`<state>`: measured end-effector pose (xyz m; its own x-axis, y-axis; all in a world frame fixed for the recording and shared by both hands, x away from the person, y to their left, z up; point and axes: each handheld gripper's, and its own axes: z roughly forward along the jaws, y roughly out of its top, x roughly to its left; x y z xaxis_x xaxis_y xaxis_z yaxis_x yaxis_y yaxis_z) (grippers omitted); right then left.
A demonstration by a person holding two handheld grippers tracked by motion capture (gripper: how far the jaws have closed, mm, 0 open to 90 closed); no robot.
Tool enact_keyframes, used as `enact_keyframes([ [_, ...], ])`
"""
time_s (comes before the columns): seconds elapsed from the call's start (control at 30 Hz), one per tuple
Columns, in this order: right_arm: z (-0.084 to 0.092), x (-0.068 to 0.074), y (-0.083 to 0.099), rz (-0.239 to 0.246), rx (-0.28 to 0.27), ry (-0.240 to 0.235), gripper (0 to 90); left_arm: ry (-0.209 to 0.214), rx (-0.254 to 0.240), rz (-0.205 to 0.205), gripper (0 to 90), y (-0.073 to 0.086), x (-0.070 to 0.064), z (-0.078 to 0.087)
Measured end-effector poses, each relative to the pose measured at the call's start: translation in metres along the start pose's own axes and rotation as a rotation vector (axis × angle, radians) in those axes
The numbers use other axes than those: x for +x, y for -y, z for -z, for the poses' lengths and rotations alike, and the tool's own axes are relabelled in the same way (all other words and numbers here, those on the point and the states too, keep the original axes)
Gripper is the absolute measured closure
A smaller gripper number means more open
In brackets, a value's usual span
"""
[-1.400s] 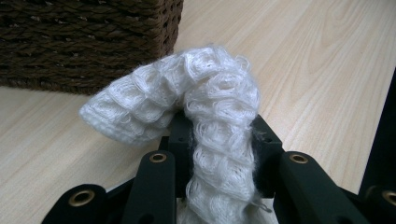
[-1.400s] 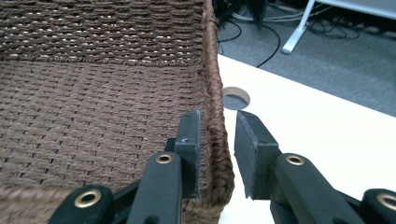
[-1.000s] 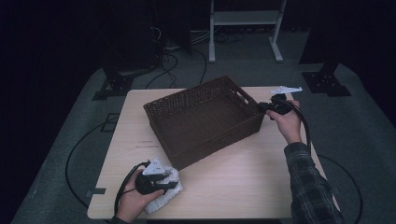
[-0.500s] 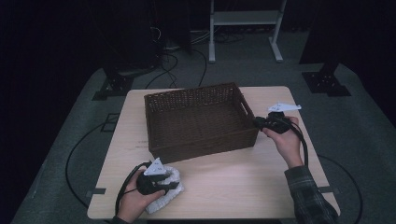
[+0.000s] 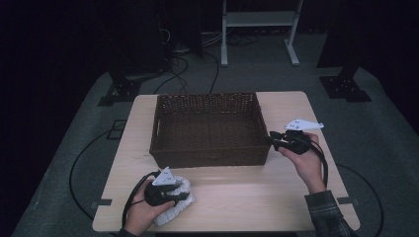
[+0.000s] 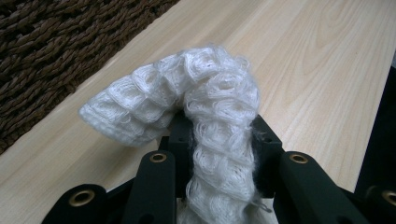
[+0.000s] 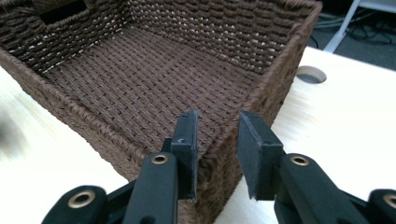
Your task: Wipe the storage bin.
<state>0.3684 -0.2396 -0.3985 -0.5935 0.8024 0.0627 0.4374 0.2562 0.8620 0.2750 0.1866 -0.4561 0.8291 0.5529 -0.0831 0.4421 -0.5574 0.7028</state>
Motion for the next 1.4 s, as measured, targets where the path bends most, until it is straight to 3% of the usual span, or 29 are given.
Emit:
enact_keyframes([
  [0.1,0.008,-0.004,0.001,0.0,-0.027,-0.006,75.0,-0.002,0.007,-0.001,67.8,0.0,0.001,0.001],
  [0.17,0.015,-0.011,0.006,0.014,-0.03,-0.031,84.1,-0.004,0.005,0.004,67.8,0.001,0.002,0.001],
  [0.3,0.016,-0.016,0.013,0.037,-0.02,-0.067,86.4,-0.005,0.006,0.005,67.8,0.001,0.002,0.001],
  [0.33,0.014,-0.019,0.017,0.039,-0.024,-0.103,86.7,-0.005,0.006,0.007,67.8,0.001,0.002,0.0],
  [0.47,0.011,-0.022,0.018,0.046,-0.023,-0.118,87.7,-0.003,0.005,0.009,67.8,0.001,0.002,0.0],
  [0.53,0.007,-0.023,0.019,0.049,-0.02,-0.157,89.4,-0.004,0.009,0.007,67.8,0.001,0.002,0.0],
  [0.73,0.008,-0.021,0.02,0.064,-0.01,-0.176,89.6,-0.006,0.01,0.01,67.8,0.001,0.003,0.0],
  [1.1,0.012,0.001,0.023,0.116,0.01,-0.255,89.7,-0.008,0.005,0.011,67.9,0.001,0.004,0.001],
  [1.4,0.011,0.031,0.021,0.184,0.036,-0.318,89.5,-0.009,0.005,0.009,67.8,0.001,0.004,0.001],
])
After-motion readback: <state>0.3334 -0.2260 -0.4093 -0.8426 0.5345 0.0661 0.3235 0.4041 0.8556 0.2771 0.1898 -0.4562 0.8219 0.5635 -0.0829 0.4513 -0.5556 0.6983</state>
